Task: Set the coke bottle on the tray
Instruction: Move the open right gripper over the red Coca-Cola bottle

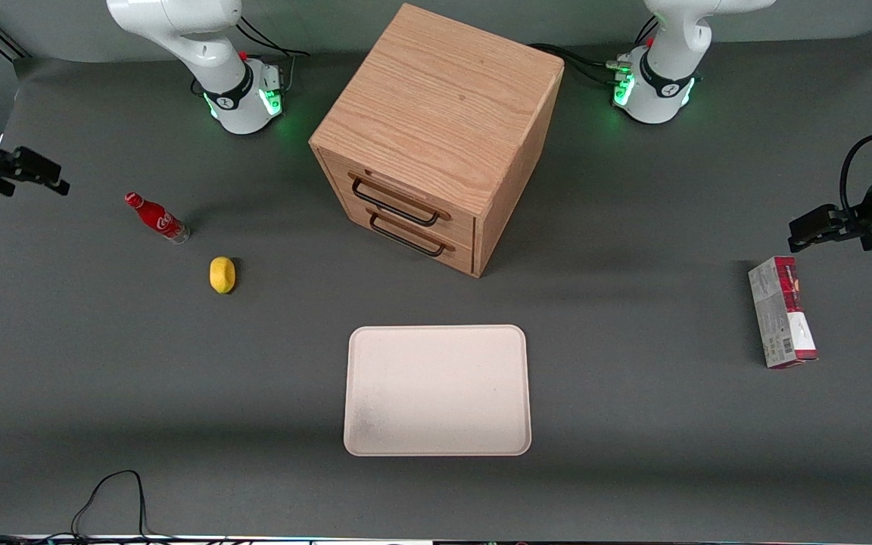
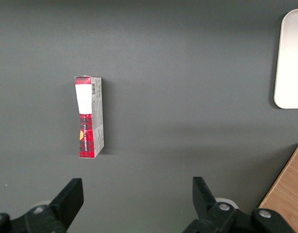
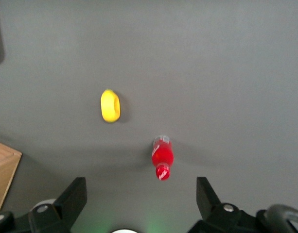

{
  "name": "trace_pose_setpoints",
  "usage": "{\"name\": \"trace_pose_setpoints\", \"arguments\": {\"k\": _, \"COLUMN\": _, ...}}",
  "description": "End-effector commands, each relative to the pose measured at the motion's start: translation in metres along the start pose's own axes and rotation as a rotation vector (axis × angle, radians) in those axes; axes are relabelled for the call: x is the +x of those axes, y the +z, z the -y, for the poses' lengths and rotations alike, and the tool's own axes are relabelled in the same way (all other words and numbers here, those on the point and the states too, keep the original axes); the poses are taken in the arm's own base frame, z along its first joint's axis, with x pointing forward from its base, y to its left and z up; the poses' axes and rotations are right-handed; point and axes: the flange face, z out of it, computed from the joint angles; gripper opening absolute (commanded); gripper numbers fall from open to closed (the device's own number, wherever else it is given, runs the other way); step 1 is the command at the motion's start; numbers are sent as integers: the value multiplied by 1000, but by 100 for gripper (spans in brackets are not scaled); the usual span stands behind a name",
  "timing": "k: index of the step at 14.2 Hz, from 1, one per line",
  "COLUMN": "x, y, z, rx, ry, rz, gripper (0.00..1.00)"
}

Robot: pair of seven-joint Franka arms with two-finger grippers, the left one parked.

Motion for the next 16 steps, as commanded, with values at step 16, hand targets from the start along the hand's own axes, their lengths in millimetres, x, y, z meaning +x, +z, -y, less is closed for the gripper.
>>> {"name": "trace_pose_setpoints", "arguments": {"k": 16, "x": -59, "y": 188, "z": -18, "rx": -14, "ry": -32, "rz": -42, "gripper": 100}}
